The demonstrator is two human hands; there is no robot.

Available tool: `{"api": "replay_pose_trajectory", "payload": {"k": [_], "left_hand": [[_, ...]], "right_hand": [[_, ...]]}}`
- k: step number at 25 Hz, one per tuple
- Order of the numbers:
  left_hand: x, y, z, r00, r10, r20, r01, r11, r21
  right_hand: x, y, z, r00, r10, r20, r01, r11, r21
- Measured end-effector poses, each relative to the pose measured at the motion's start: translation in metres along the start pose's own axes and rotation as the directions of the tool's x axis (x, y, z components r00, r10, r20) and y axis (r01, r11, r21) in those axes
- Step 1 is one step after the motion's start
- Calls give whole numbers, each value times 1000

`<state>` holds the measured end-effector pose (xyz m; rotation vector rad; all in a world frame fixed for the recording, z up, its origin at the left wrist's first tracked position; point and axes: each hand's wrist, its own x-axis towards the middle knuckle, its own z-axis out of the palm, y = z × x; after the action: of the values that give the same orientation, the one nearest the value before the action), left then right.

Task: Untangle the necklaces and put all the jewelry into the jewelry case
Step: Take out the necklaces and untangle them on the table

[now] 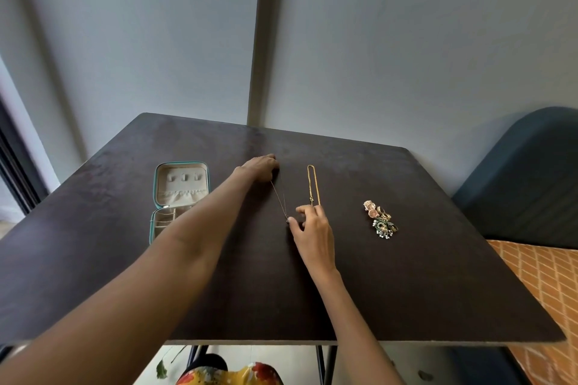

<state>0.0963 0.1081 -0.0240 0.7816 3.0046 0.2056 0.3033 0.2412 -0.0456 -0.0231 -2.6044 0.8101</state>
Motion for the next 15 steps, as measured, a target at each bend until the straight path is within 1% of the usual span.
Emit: {"api": "replay_pose_trajectory", "payload": {"k": [2,7,15], "left_hand": [[0,1,0,1000,-3,1,3,1000,-7],[1,0,-3,1000,0,2,0,1000,-12],[-1,0,-1,1000,-7,-16,7,999,-41]], "right_hand": [[1,-1,3,999,9,42,-7,998,-54],[-1,-1,5,1000,-5,-17,5,1000,-17],[-4,4,3,996,-87,11,88,995,-46]]}}
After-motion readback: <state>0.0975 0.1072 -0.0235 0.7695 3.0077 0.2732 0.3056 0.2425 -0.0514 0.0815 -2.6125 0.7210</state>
